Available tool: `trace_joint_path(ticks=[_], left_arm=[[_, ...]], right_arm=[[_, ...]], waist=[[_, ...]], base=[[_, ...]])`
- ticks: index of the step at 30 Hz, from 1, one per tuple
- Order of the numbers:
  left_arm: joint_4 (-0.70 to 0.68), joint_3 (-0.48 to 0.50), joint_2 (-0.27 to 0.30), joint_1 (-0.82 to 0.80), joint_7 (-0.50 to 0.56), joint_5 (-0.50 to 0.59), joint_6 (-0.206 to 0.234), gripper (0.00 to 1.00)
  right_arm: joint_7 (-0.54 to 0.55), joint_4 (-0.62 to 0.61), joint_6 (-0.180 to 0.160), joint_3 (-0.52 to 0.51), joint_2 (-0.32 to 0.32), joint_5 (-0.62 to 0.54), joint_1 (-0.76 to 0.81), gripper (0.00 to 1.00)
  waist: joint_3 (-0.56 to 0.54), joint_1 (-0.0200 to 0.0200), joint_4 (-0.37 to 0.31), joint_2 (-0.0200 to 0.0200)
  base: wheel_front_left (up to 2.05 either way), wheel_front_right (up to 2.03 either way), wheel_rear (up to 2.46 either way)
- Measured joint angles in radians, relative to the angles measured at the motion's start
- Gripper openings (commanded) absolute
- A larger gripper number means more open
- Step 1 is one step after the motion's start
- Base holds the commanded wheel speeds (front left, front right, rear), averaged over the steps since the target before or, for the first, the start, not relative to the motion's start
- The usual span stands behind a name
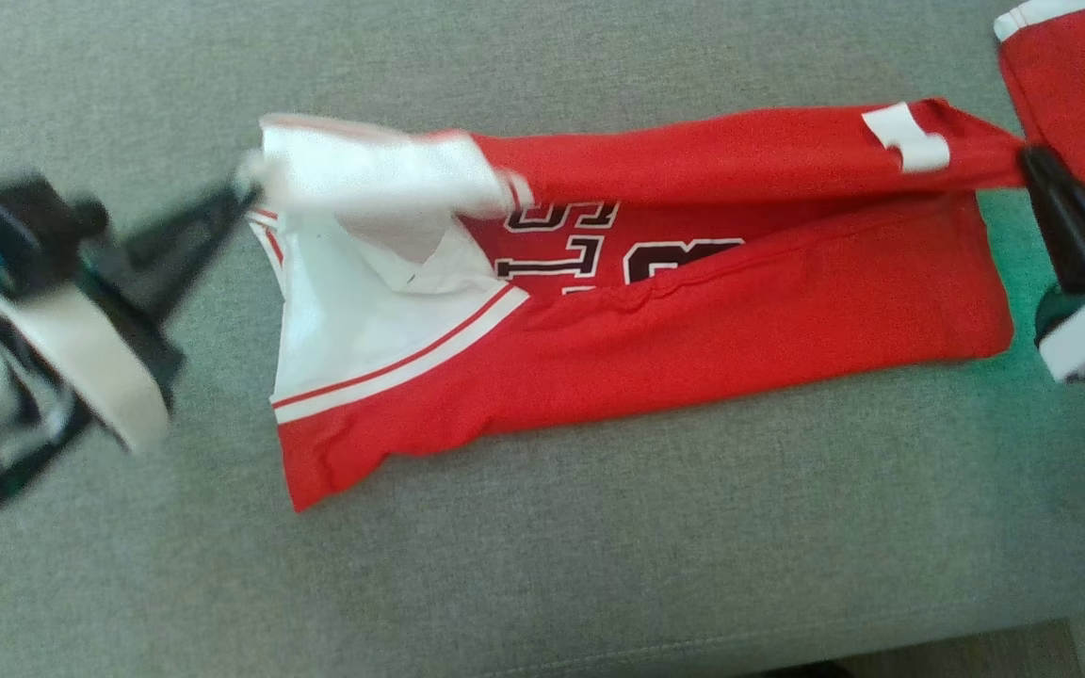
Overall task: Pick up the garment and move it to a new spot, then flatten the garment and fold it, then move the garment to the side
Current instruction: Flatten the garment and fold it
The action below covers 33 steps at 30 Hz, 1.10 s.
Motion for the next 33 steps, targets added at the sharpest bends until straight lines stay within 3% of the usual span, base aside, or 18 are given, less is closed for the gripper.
trace_joint_path(ticks=[9,10,11,12,15,19,21,24,26,27,33], left_arm=[[-0.143,0.000,0.020,0.182,0.029,0.068,0.104,0.00],[-0.144,0.000,0.018,0.192,0.023,0.071,0.124,0.00],[-0.142,0.000,0.015,0.202,0.019,0.070,0.146,0.47],[-0.139,0.002,0.009,0.214,0.008,0.069,0.170,1.00],[-0.117,0.016,-0.040,0.252,-0.060,0.062,0.264,1.00],[-0.031,0.088,-0.157,0.338,-0.147,0.054,0.445,1.00],[0.008,0.151,-0.225,0.397,-0.157,0.065,0.529,1.00],[0.001,0.300,-0.332,0.510,-0.157,0.178,0.617,1.00],[-0.022,0.386,-0.394,0.598,-0.160,0.253,0.641,1.00],[-0.022,0.386,-0.394,0.598,-0.160,0.253,0.641,1.00],[-0.080,0.537,-0.512,0.842,-0.163,0.486,0.648,1.00]], right_arm=[[0.009,-0.074,0.000,-0.084,0.036,-0.056,0.161,0.00],[0.009,-0.073,0.000,-0.094,0.048,-0.066,0.173,0.36],[0.010,-0.069,0.000,-0.111,0.063,-0.078,0.183,1.00],[0.007,-0.064,0.000,-0.130,0.081,-0.094,0.188,1.00],[-0.030,-0.053,0.000,-0.184,0.145,-0.140,0.188,1.00],[-0.109,-0.012,0.000,-0.292,0.264,-0.219,0.215,1.00],[-0.149,0.019,0.000,-0.334,0.326,-0.251,0.239,1.00],[-0.194,0.072,0.000,-0.382,0.387,-0.320,0.258,1.00],[-0.208,0.109,0.000,-0.418,0.407,-0.352,0.257,1.00],[-0.208,0.109,0.000,-0.418,0.407,-0.352,0.257,1.00],[-0.196,0.257,0.000,-0.527,0.434,-0.396,0.238,1.00]], waist=[[-0.002,0.0002,0.014,0.0000],[-0.001,0.0002,0.015,0.0000],[-0.001,0.0003,0.015,0.0000],[-0.002,0.0003,0.016,0.0000],[-0.013,0.0003,0.019,0.0000],[-0.043,0.0003,0.026,0.0000],[-0.066,0.0002,0.032,0.0000],[-0.106,0.0002,0.043,0.0000],[-0.136,0.0001,0.053,0.0000],[-0.136,0.0001,0.053,0.0000],[-0.212,-0.0001,0.106,0.0000]], base=[[0.00,0.00,0.00],[0.00,0.00,0.00],[0.00,0.00,0.00],[0.00,0.00,0.00],[0.00,0.00,0.00],[0.00,0.00,0.00],[0.00,0.00,0.00],[0.00,0.00,0.00],[0.00,0.00,0.00],[0.00,0.00,0.00],[0.00,0.00,0.00]])
